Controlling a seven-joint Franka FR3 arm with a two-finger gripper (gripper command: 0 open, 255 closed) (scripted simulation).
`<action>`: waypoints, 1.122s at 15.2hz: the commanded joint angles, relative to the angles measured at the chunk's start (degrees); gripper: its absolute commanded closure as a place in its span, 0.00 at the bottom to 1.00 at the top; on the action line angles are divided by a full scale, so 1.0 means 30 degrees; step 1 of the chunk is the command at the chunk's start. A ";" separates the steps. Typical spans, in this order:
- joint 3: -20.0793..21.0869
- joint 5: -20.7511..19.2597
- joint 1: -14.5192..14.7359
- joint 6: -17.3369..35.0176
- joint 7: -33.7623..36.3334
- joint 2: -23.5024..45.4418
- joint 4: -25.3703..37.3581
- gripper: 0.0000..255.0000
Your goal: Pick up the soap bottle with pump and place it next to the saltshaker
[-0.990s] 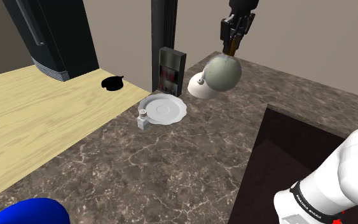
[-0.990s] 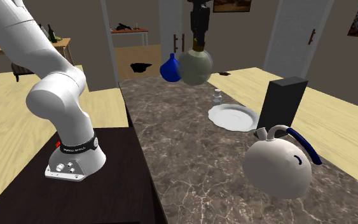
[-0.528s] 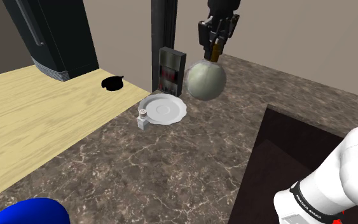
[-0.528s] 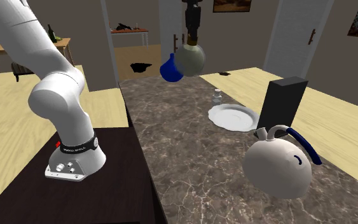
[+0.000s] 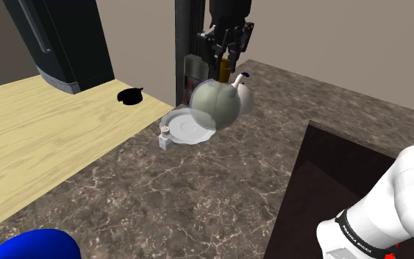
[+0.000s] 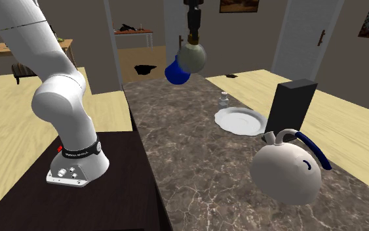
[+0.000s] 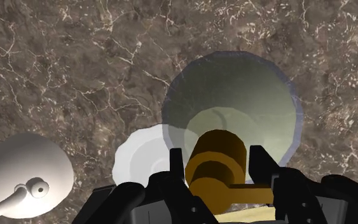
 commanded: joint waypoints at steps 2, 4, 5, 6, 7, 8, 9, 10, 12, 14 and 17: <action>0.0086 0.0031 0.0062 0.0685 0.0200 -0.0038 -0.0715 1.00; 0.0082 0.0054 0.0070 0.1207 0.0223 -0.0122 -0.1319 1.00; 0.0082 0.0063 0.0074 0.1466 0.0236 -0.0157 -0.1612 1.00; 0.0082 0.0071 0.0078 0.1725 0.0250 -0.0188 -0.1901 1.00; 0.0083 0.0077 0.0082 0.1983 0.0265 -0.0215 -0.2185 1.00; 0.0085 0.0083 0.0086 0.2241 0.0280 -0.0236 -0.2464 1.00; 0.0088 0.0087 0.0090 0.2498 0.0297 -0.0254 -0.2739 1.00; 0.0091 0.0090 0.0095 0.2754 0.0314 -0.0267 -0.3009 1.00; 0.0099 0.0092 0.0102 0.3266 0.0352 -0.0280 -0.3535 1.00; 0.0109 0.0089 0.0110 0.3777 0.0394 -0.0276 -0.4043 1.00; 0.0130 0.0075 0.0120 0.4541 0.0464 -0.0237 -0.4773 1.00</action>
